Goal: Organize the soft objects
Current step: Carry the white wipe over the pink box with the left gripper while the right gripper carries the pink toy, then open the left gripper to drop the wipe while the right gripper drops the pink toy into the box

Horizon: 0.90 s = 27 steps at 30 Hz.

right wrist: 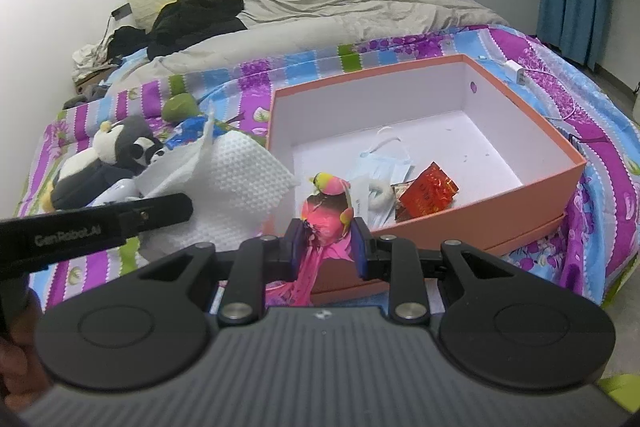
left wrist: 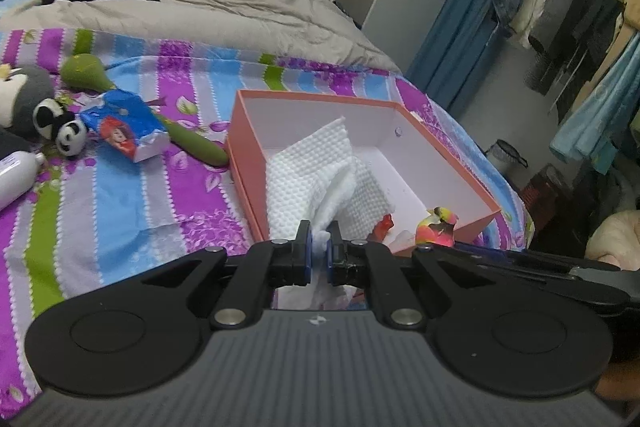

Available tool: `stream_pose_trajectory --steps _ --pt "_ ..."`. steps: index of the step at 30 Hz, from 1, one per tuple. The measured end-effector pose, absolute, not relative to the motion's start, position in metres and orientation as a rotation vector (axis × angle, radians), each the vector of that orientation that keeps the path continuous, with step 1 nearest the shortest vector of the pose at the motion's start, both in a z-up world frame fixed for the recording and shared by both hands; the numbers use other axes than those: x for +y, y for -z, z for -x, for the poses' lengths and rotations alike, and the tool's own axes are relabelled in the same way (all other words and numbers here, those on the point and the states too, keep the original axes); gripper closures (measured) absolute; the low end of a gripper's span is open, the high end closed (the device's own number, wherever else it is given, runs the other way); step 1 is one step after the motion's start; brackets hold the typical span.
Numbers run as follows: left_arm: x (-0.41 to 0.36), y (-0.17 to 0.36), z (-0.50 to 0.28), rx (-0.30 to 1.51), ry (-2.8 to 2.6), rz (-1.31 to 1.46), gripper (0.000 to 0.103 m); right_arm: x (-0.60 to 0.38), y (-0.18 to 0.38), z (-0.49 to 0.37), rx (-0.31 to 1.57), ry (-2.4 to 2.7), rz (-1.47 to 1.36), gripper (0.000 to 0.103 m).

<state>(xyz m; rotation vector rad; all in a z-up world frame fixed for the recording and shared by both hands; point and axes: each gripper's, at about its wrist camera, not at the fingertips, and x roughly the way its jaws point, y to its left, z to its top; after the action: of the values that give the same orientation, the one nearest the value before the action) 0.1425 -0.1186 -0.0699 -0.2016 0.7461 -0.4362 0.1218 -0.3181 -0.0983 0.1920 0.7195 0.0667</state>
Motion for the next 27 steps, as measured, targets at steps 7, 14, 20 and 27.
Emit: stream_pose_trajectory --steps 7,14,20,27 --pt "-0.137 0.078 -0.193 0.791 0.434 0.194 0.095 -0.333 0.104 -0.161 0.755 -0.064 -0.205 0.074" --pt "-0.156 0.091 -0.239 0.849 0.442 0.192 0.095 -0.349 0.115 -0.198 0.801 -0.053 -0.215 0.074" --pt "-0.174 0.11 -0.27 0.904 0.453 0.188 0.095 -0.363 0.129 -0.225 0.849 -0.041 -0.224 0.074" --pt "-0.191 0.135 -0.296 0.962 0.455 0.181 0.095 -0.379 0.153 -0.253 0.904 -0.023 -0.261 0.074"
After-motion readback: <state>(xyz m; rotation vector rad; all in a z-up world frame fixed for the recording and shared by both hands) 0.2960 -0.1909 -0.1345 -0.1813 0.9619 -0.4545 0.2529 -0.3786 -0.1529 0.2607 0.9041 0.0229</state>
